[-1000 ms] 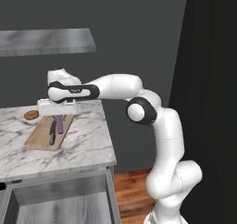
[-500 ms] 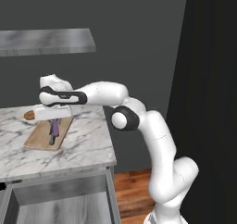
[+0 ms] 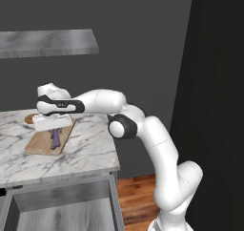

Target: Open the drawer on the left and place the cutting tools on the cutting board.

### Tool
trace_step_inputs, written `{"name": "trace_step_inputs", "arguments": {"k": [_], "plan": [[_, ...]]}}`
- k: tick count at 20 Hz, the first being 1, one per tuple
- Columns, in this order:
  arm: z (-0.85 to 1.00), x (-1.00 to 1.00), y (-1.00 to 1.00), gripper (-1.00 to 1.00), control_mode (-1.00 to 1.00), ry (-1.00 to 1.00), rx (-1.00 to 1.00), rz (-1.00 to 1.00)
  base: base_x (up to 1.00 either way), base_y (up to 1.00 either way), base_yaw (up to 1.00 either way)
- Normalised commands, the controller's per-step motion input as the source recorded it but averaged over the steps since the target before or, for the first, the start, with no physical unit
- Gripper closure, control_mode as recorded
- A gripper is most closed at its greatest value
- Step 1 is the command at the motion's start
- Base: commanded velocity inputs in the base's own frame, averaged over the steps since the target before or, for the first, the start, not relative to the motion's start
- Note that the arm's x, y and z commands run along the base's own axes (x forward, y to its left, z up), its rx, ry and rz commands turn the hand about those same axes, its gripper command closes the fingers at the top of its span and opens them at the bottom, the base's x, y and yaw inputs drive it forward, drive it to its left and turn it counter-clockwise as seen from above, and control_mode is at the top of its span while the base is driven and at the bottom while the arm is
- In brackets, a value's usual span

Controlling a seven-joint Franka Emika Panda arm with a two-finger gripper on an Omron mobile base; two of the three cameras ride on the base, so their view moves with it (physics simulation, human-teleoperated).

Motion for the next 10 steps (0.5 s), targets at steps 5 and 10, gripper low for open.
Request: {"name": "trace_step_inputs", "arguments": {"k": [5,10], "plan": [[-0.15,0.0,-0.01,-1.0,-1.0,0.0,0.03,0.0,0.0,0.0,0.0],[-0.03,0.0,-0.05,-1.0,-1.0,-0.02,0.05,0.0,0.0,0.0,0.0]]}}
